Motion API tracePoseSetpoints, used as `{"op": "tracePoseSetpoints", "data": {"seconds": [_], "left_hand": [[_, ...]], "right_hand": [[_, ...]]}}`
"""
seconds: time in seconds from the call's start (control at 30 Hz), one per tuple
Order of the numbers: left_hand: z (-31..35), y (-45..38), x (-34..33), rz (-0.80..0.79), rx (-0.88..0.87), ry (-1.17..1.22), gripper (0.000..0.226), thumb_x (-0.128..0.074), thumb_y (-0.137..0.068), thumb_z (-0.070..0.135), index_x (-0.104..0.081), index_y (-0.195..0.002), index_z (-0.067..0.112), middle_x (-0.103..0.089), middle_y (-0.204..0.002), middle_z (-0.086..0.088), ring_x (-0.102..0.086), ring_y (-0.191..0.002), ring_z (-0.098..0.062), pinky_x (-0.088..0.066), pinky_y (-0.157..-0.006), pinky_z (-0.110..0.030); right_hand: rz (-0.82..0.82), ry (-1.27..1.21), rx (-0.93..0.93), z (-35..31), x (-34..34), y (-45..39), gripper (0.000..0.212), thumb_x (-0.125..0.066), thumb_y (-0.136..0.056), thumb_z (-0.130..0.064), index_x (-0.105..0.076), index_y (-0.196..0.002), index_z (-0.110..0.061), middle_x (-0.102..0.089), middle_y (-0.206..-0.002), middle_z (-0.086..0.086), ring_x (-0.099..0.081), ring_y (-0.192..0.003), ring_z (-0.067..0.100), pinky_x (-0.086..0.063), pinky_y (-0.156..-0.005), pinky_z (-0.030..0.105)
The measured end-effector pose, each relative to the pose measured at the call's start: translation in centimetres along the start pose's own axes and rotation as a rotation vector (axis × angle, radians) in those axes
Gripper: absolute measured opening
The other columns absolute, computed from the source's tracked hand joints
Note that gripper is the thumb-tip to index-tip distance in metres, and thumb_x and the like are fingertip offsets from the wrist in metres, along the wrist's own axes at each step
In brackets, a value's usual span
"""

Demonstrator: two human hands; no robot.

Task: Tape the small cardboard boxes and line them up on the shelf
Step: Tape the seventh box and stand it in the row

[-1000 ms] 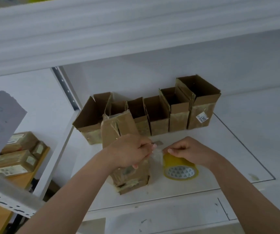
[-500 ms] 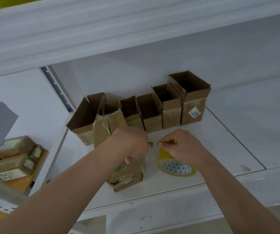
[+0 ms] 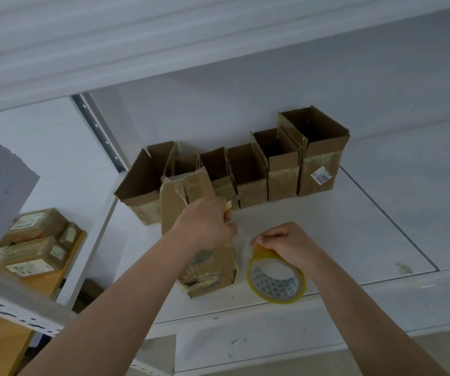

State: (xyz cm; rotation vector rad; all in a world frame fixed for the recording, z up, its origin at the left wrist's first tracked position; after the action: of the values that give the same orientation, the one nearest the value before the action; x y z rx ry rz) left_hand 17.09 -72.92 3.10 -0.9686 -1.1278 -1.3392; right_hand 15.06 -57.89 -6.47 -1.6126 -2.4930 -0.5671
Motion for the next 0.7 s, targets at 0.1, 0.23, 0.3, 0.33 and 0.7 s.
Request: {"op": "tracePoseSetpoints", "data": {"seconds": [0.1,0.23,0.3,0.33,0.7], "left_hand": [[0.3,0.0,-0.1,0.0,-0.008,-0.019,0.015,-0.06,-0.084,0.029,-0.048,-0.079,0.021,-0.053,-0.082,0.002,-0.052,-0.074,-0.015,-0.036,-0.056,-0.028],[0.5,0.2,0.1,-0.014,-0.073,-0.005,0.022,-0.055,-0.092,0.037,-0.052,-0.084,0.016,-0.055,-0.082,0.004,-0.056,-0.078,-0.016,-0.041,-0.062,-0.029],[0.4,0.8,0.3,-0.096,-0.069,0.172,0.035,-0.044,-0.099,0.048,-0.054,-0.085,0.018,-0.054,-0.077,0.01,-0.053,-0.074,-0.009,-0.041,-0.066,-0.028],[0.3,1.0,0.4,-0.144,-0.064,0.266,0.04,-0.037,-0.101,0.05,-0.056,-0.084,0.018,-0.054,-0.07,0.01,-0.052,-0.067,-0.008,-0.041,-0.067,-0.028],[3.7,1.0,-0.8,-0.364,-0.076,-0.302,0.043,-0.03,-0.105,0.04,-0.055,-0.081,0.015,-0.06,-0.085,-0.01,-0.054,-0.076,-0.018,-0.044,-0.071,-0.033]], "right_hand": [[0.001,-0.032,-0.025,0.4,-0.8,0.0,0.019,-0.067,-0.088,-0.021,-0.081,-0.076,-0.025,-0.074,-0.071,-0.01,-0.069,-0.063,0.006,-0.05,-0.061,0.019],[0.069,0.005,0.021,0.1,0.2,-0.2,0.019,-0.067,-0.089,-0.031,-0.079,-0.076,-0.037,-0.074,-0.078,-0.016,-0.069,-0.082,0.01,-0.055,-0.085,0.034],[0.097,0.041,0.056,-0.3,1.0,-0.1,0.015,-0.065,-0.089,-0.038,-0.077,-0.08,-0.043,-0.074,-0.085,-0.018,-0.067,-0.089,0.008,-0.053,-0.091,0.039],[0.108,0.062,0.07,-0.4,1.3,0.0,0.014,-0.065,-0.089,-0.041,-0.076,-0.081,-0.045,-0.073,-0.086,-0.019,-0.067,-0.09,0.007,-0.052,-0.092,0.039],[0.213,0.298,0.162,-2.0,3.3,1.3,0.015,-0.06,-0.09,-0.047,-0.069,-0.082,-0.055,-0.063,-0.084,-0.035,-0.056,-0.084,-0.006,-0.039,-0.067,0.021]]}}
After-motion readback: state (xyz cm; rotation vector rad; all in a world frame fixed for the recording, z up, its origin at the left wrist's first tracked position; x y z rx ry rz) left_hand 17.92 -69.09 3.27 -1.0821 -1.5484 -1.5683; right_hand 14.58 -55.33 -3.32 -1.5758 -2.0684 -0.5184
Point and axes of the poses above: each hand's wrist, its own y-axis away from the middle knuckle, its own x-axis out of the back of the hand, z = x × y, the point moved 8 cm from there along -y, towards the middle knuckle
